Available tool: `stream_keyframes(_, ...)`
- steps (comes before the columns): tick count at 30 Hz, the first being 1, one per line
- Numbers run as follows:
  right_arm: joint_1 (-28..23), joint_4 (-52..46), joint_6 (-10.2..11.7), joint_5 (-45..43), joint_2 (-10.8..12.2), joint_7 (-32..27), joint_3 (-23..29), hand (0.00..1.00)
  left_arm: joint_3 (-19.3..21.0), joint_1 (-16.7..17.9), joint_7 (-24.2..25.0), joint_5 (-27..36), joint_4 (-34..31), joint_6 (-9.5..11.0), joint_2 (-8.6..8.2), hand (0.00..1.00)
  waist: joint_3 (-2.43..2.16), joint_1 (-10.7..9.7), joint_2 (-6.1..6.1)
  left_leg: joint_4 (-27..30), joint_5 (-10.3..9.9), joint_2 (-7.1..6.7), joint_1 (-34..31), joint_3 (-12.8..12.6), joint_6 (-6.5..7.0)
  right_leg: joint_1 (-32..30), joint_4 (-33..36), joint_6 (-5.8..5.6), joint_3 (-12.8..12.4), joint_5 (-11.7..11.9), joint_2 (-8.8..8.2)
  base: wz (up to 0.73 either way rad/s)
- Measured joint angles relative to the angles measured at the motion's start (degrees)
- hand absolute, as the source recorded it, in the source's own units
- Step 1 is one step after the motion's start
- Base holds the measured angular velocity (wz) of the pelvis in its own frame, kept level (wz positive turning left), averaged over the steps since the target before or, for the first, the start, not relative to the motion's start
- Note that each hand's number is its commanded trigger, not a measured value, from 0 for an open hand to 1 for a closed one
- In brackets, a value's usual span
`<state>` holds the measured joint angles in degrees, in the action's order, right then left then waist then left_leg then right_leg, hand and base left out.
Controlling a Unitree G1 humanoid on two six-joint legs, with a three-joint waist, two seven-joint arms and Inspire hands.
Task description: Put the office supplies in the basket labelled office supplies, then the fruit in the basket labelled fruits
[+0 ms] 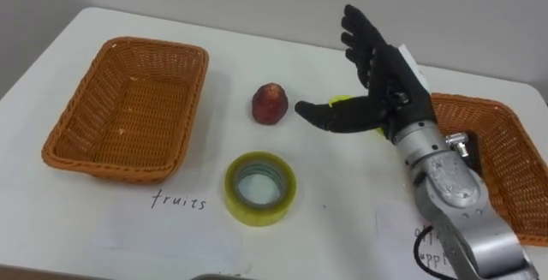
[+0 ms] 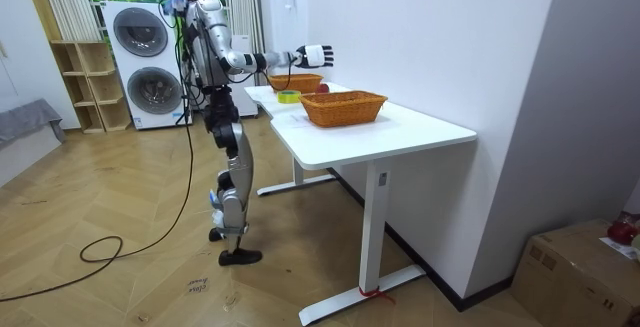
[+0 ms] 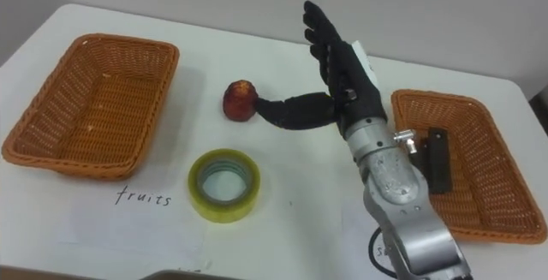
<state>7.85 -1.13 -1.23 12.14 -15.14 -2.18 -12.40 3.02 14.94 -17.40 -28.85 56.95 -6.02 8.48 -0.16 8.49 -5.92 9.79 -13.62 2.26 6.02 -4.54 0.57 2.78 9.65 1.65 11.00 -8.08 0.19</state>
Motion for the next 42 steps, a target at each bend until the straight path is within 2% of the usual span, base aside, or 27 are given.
stream_keyframes(8, 0.0, 3.0, -0.05, -1.16, 0.73, 0.52, -0.08, 0.0, -0.01, 0.36, -0.78, 0.04, 0.02, -0.95, -0.02, 0.0, 0.1, 0.1, 0.15, 0.18, 0.04, -0.02, -0.46, 0.66, -0.03, 0.03, -0.01, 0.0, 0.53, 0.01, -0.05, 0.04)
stream_keyframes(13, 0.0, 4.96, -0.07, -1.26, 0.99, 1.56, -2.02, 0.0, -1.29, 0.39, -0.64, 0.02, -0.16, -1.21, -0.05, 0.0, 0.15, 0.69, 0.22, 0.28, 0.04, -0.02, -0.45, 0.67, -0.03, 0.06, -0.02, 0.0, 0.59, 0.01, -0.1, 0.0)
stream_keyframes(17, 0.0, 5.21, -0.11, -1.62, 1.98, 2.46, -2.74, 0.0, -1.26, -0.2, -0.46, 0.01, -0.13, -1.2, -0.04, 0.0, 0.45, 1.26, 0.66, 0.26, 0.04, -0.02, -0.45, 0.75, -0.03, 0.08, -0.02, 0.0, 0.97, 0.01, -0.11, 0.0)
stream_keyframes(25, 0.0, 7.73, -0.11, -1.62, 1.98, 3.05, -5.3, 0.0, -1.29, -0.76, 0.14, 0.0, -0.14, -1.19, -0.09, 0.0, 0.77, 1.82, 1.22, 0.25, 0.04, -0.05, -0.48, 0.87, -0.03, 0.09, -0.01, 0.0, 1.28, 0.01, -0.18, 0.0)
stream_keyframes(32, 0.0, 7.76, -0.11, -3.16, 2.01, 3.69, -5.9, 0.0, -1.31, -2.09, 0.03, -0.07, -0.33, -1.17, -0.63, 0.0, 0.67, 2.9, 1.18, 0.24, 0.04, -0.05, -0.52, 0.92, -0.03, 0.08, -0.02, 0.0, 1.63, 0.01, -0.16, 0.0)
stream_keyframes(42, 0.0, 7.88, -0.11, -3.57, 2.02, 4.42, -6.7, 0.0, -2.21, -2.21, -1.24, -0.04, -0.75, -1.12, -0.66, 0.0, 0.24, 2.82, 1.29, 0.71, 0.06, -0.12, -0.86, 1.31, -0.02, 0.11, -0.02, 0.0, 2.02, 0.01, -0.31, 0.02)
